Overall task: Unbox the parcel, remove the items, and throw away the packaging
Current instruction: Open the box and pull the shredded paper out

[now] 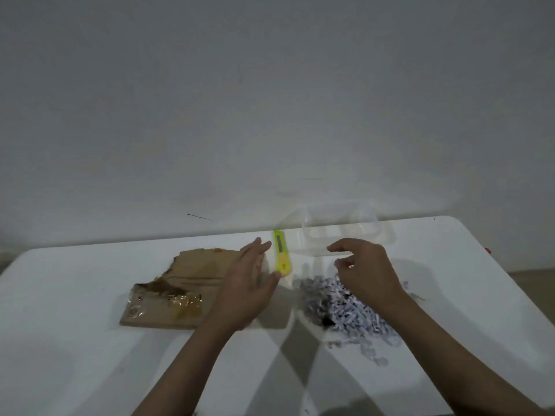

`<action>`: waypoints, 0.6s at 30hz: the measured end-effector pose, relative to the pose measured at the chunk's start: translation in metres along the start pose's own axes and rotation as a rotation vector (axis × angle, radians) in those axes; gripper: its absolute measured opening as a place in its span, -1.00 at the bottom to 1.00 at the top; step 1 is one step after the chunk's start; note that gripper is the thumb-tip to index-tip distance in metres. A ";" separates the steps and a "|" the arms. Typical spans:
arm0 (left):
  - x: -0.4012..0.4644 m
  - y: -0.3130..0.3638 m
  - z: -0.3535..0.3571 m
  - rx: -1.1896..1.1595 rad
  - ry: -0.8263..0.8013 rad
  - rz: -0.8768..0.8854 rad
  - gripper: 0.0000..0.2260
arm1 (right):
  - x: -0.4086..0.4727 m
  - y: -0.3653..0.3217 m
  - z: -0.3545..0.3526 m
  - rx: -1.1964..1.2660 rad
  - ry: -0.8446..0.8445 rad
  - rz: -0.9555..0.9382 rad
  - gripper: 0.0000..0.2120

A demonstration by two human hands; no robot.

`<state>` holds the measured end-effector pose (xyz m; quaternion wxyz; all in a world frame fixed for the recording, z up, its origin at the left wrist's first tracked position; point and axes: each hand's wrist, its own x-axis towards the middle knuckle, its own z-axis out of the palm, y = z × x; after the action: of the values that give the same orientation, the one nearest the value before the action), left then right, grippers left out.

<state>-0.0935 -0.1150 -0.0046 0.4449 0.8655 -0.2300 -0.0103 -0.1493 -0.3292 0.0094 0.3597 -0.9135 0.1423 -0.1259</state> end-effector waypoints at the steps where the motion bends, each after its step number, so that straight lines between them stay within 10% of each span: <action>1: 0.001 -0.008 -0.013 0.016 0.018 -0.010 -0.60 | 0.001 -0.012 0.012 0.035 -0.015 -0.021 -0.76; 18: -0.008 -0.153 -0.134 0.072 -0.008 -0.238 -0.76 | -0.006 -0.092 0.167 0.351 -0.122 0.081 -0.84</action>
<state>-0.0115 0.0675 -0.0439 0.4081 0.9021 -0.1274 -0.0580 -0.0836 -0.1591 -0.0457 0.5262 -0.8363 0.1328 -0.0784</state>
